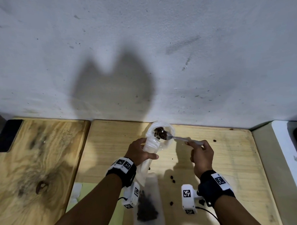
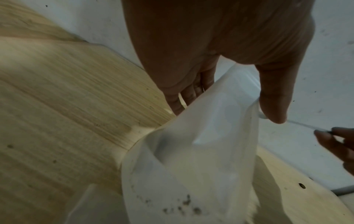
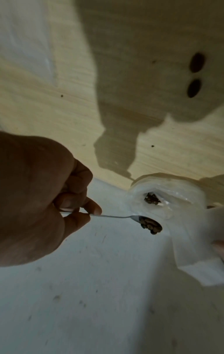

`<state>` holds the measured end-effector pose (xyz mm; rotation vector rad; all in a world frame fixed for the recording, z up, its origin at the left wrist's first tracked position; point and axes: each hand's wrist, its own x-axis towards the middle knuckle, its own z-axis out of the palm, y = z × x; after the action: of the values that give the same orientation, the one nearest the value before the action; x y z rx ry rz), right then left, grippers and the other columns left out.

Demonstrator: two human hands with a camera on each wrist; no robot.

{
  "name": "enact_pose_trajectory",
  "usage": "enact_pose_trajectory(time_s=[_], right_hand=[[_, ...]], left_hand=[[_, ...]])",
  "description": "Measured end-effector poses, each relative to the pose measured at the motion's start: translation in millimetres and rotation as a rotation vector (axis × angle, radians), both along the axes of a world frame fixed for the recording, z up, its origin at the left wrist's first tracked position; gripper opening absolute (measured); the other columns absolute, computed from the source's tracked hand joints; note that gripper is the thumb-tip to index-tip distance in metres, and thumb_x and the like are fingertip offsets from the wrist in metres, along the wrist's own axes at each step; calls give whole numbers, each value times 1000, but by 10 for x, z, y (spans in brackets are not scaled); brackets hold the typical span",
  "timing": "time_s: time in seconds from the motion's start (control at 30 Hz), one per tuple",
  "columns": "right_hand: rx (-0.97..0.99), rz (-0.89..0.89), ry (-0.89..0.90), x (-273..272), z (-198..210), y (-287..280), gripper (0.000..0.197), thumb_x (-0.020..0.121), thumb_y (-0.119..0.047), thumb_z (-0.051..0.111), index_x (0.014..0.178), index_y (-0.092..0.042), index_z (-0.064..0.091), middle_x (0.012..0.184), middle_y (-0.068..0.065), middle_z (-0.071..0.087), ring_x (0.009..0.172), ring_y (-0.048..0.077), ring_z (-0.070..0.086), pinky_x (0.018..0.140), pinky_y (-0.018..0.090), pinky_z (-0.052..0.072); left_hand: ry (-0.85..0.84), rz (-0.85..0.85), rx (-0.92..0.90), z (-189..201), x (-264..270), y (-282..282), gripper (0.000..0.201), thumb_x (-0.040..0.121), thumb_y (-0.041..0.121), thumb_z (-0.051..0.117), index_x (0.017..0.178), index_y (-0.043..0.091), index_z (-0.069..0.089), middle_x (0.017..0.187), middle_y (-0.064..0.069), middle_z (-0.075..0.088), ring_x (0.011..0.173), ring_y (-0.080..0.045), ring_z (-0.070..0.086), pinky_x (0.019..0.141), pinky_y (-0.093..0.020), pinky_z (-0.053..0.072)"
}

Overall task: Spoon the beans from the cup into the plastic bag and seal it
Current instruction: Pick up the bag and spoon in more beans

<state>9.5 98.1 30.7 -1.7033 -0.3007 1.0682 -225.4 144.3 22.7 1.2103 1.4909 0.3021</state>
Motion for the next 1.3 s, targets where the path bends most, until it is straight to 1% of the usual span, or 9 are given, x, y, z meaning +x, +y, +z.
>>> enact_pose_trajectory(time_s=[0.1, 0.27, 0.37, 0.57, 0.67, 0.87, 0.93, 1.13, 1.3], right_hand=[[93, 94, -57, 62, 186, -28, 26, 85, -10, 72, 71, -13, 50, 66, 12, 42, 47, 16, 26, 44, 23, 23], [230, 334, -199, -18, 366, -18, 33, 87, -4, 72, 72, -9, 43, 76, 19, 69, 54, 11, 52, 54, 26, 38], [238, 456, -278, -71, 365, 15, 39, 85, -7, 76, 69, -12, 40, 79, 14, 71, 53, 19, 43, 51, 29, 31], [195, 186, -319, 6, 288, 102, 30, 80, 1, 74, 66, -12, 50, 82, 26, 69, 71, 25, 61, 64, 32, 45], [83, 105, -386, -25, 147, 168, 25, 77, -5, 72, 65, -13, 52, 77, 16, 69, 77, 26, 64, 74, 38, 50], [56, 111, -586, -278, 63, 312, 20, 83, -9, 70, 70, -5, 55, 63, -3, 58, 60, 7, 54, 57, 18, 36], [67, 102, -625, -339, 39, 323, 24, 86, -16, 69, 71, -8, 53, 62, -7, 57, 57, 10, 53, 57, 22, 38], [56, 136, -657, -477, -79, 294, 24, 87, -17, 66, 72, -11, 48, 62, -5, 55, 48, 20, 44, 53, 27, 37], [-1, 63, -547, -522, -143, 267, 25, 87, -14, 68, 73, -5, 50, 67, 0, 59, 57, 14, 50, 56, 13, 37]], left_hand=[[3, -5, 5, 16, 10, -8, 109, 31, 52, 87, 130, 22, 54, 120, 4, 65, 108, -14, 62, 93, -35, 52], [-6, -9, 18, -8, 28, -8, 99, 41, 40, 93, 131, 24, 54, 121, 5, 63, 109, -14, 61, 93, -34, 51], [-9, 0, 19, -27, 37, -5, 94, 41, 39, 93, 126, 25, 57, 118, 6, 65, 108, -14, 62, 92, -34, 52], [-3, 19, 9, -37, 35, 27, 93, 42, 39, 94, 127, 24, 57, 117, 7, 65, 106, -13, 62, 93, -33, 51], [-14, 37, -10, -43, 30, 42, 87, 42, 39, 93, 121, 25, 61, 114, 8, 68, 104, -12, 63, 91, -32, 51], [-79, 59, -22, -37, 40, 72, 69, 35, 43, 91, 99, 24, 72, 98, 9, 74, 94, -10, 69, 90, -37, 55], [-106, 56, -16, -16, 41, 73, 63, 39, 37, 92, 96, 22, 73, 95, 7, 75, 92, -10, 69, 90, -37, 55], [-165, 6, -39, 39, 31, 87, 50, 52, 17, 93, 98, 16, 74, 94, 4, 76, 91, -12, 70, 89, -34, 55], [-170, -29, -55, 44, 30, 115, 51, 52, 19, 93, 99, 16, 73, 94, 4, 76, 92, -12, 70, 89, -34, 54]])
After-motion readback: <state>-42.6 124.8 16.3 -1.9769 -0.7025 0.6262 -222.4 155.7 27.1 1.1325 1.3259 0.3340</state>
